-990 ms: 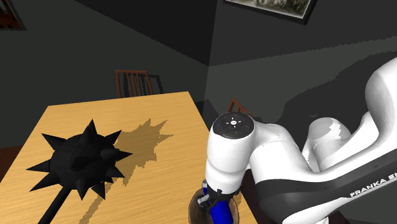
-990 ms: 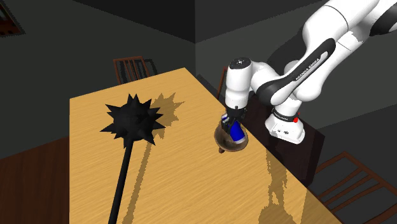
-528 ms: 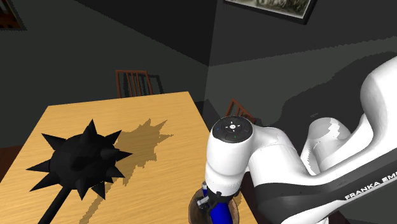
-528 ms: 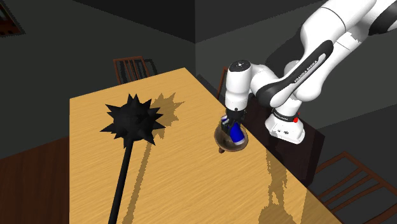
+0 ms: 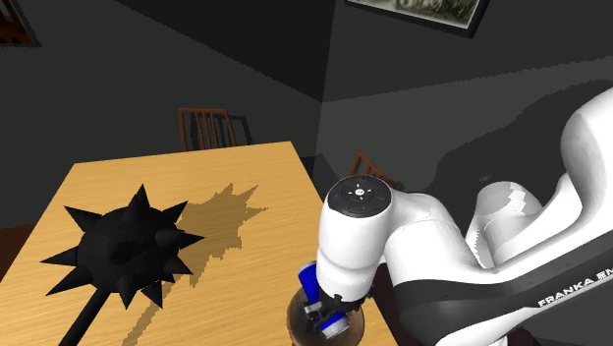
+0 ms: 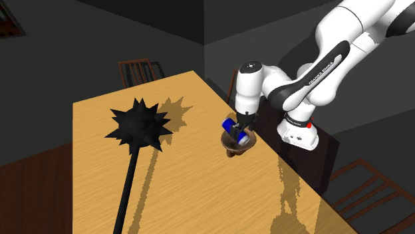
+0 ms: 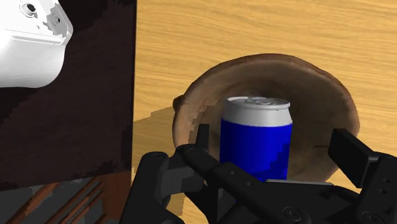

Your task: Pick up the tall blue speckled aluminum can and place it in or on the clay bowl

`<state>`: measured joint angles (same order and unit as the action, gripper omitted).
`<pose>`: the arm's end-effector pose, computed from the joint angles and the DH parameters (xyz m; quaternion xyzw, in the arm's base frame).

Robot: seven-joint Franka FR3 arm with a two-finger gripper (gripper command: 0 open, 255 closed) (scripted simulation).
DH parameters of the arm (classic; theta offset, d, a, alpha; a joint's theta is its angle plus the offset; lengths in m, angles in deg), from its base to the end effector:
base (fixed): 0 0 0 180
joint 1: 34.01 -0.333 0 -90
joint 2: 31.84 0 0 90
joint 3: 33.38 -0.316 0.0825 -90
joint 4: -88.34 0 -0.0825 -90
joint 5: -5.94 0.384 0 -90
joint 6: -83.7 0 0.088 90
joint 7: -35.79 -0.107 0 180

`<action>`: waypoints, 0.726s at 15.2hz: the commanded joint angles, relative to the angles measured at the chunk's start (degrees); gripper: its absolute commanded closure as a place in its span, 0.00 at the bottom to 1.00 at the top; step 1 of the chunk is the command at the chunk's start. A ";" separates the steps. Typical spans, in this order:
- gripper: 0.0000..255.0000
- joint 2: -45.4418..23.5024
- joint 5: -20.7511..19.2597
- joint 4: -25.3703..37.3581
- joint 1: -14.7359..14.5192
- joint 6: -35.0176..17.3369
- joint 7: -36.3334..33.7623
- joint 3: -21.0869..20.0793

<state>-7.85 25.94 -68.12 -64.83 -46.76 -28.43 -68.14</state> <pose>0.1623 0.3339 0.3209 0.9903 -0.1333 -0.0256 0.0281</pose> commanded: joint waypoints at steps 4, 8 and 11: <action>0.00 4.92 -0.47 3.37 -0.39 8.29 0.61 2.48; 0.00 4.92 -0.47 3.37 -0.39 8.29 0.61 2.49; 0.00 4.92 -0.47 3.37 -0.39 8.29 0.61 2.49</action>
